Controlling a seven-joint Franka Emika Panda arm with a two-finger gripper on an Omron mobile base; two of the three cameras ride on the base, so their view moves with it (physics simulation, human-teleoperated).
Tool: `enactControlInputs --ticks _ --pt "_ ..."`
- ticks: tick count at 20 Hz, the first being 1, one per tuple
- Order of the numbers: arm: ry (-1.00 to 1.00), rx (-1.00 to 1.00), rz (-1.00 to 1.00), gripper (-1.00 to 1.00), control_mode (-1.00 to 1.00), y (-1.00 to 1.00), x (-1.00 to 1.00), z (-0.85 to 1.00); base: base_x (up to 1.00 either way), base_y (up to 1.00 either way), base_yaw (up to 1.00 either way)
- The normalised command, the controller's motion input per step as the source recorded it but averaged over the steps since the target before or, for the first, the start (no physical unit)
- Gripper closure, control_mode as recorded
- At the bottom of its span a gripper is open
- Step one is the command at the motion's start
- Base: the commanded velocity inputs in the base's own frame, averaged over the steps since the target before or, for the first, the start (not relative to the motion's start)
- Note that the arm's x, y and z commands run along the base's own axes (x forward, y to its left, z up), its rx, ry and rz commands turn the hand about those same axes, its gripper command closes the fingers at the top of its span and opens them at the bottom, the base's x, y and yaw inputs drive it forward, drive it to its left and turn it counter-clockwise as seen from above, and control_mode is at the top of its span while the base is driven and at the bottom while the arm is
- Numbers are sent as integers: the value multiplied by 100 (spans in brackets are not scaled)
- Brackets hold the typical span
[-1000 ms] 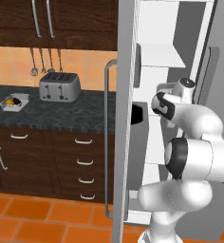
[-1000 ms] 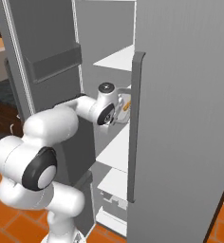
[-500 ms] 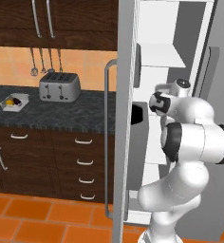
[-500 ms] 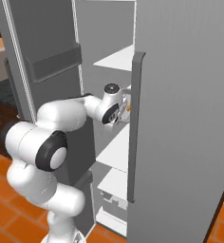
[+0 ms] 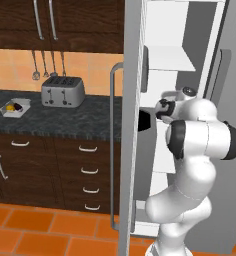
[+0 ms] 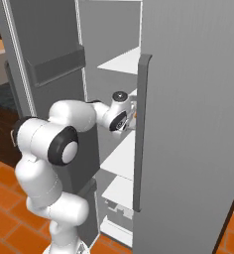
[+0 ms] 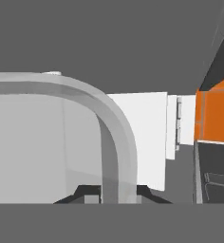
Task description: Take the meat container that has the shrimp and place it on the second highest rack of the freezer. Then take the vegetable container that has the eggplant and lemon and place it on the highest rack of the freezer.
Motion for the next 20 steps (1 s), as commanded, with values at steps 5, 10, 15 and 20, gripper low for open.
enactControlInputs --ticks 5,10,15,20 --pt "0 0 0 100 -100 -7 55 -4 0 0 0" --pt "0 0 0 100 -100 -8 34 -26 0 0 0" --pt "0 1 0 100 -100 0 14 -1 0 0 0" --pt "-2 9 4 100 -100 0 16 5 0 0 0"
